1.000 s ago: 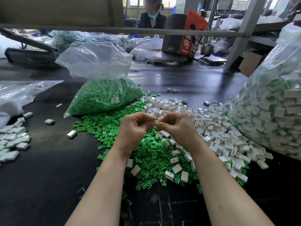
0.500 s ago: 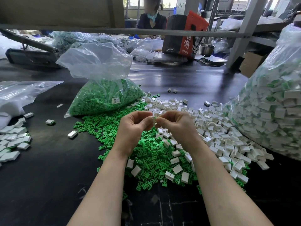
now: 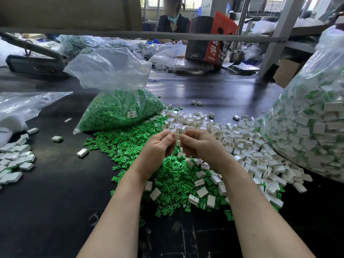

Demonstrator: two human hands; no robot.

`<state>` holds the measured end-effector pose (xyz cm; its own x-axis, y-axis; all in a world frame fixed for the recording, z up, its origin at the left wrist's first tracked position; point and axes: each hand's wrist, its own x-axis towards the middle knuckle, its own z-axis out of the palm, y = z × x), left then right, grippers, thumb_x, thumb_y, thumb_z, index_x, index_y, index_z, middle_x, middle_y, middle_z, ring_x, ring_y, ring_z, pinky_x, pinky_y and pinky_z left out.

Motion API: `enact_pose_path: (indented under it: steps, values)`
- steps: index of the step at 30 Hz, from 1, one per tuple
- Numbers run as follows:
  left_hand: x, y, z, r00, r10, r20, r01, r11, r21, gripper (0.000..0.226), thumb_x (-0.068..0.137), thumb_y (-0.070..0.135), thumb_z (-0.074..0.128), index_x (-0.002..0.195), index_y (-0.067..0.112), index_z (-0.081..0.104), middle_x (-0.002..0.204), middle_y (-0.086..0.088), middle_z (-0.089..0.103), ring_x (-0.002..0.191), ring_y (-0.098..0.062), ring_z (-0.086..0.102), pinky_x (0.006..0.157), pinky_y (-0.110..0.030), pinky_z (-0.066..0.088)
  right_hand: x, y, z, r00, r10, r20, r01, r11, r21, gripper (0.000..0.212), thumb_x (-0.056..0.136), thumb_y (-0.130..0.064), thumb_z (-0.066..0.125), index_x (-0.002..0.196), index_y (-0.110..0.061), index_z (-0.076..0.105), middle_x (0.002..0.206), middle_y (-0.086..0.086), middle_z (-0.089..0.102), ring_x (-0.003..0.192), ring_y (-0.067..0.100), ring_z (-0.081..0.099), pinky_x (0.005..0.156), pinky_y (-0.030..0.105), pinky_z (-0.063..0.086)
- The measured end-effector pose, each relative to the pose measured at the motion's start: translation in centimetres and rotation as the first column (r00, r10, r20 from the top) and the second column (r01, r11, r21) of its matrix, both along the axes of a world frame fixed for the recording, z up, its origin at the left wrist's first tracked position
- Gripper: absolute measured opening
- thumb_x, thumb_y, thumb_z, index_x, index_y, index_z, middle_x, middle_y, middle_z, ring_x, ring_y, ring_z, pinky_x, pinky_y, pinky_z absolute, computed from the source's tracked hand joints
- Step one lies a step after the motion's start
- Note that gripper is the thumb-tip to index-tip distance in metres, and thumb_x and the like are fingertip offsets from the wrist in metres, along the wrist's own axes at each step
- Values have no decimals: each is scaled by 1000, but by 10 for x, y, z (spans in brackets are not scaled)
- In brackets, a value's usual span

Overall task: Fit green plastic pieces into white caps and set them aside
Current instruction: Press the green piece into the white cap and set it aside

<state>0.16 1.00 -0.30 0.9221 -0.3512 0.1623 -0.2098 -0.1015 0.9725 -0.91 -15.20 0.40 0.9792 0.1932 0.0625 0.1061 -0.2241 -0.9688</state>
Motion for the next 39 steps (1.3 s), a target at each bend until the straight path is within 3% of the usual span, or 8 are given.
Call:
enact_pose_path:
  steps: [5,11,16,29,35,39]
  values:
    - [1,1,-1,999,-25,-23,25,1000,-1,28,103,16,39,81,4,51,65,-4,41,53,-7,38,51,-12,34,1,-2,-2,996,58,-74,-48,990,130,30,99,-18,54,71,-17,62,61,-3,50,50,6,38,48,16,32]
    - [1,1,1,991,-106,-85,104,994,-31,23,103,16,38,84,8,48,65,-1,38,55,-9,33,50,-18,30,2,-5,-5,971,178,-161,-132,956,262,24,90,-26,57,69,-14,59,62,6,31,48,13,26,43,21,25]
    - [1,1,2,982,-148,-116,145,989,-27,34,104,14,36,70,16,42,58,3,36,51,-10,27,48,-22,24,3,-6,-6,958,218,-185,-160,945,285,21,97,-18,52,80,-6,56,65,6,27,46,11,22,40,18,24]
    - [4,5,-5,970,-196,-146,197,980,-14,39,105,16,36,67,21,44,57,8,36,50,-7,27,46,-16,27,-1,-7,-5,937,279,-211,-207,929,308,40,100,-12,49,63,-19,63,60,0,42,44,6,28,41,16,27]
    - [5,5,-6,968,-184,-170,182,983,-30,32,105,16,38,74,19,48,59,9,39,52,-5,31,47,-15,29,1,-8,-8,933,292,-210,-211,916,340,29,99,-11,51,79,-15,70,64,-4,54,45,3,35,43,14,30]
    - [5,5,-6,968,-185,-167,188,982,-1,28,105,17,39,79,17,49,61,8,40,56,-9,30,53,-23,25,3,-9,-10,931,295,-213,-210,914,348,26,99,-11,50,82,-12,70,64,-4,53,46,3,34,42,13,30]
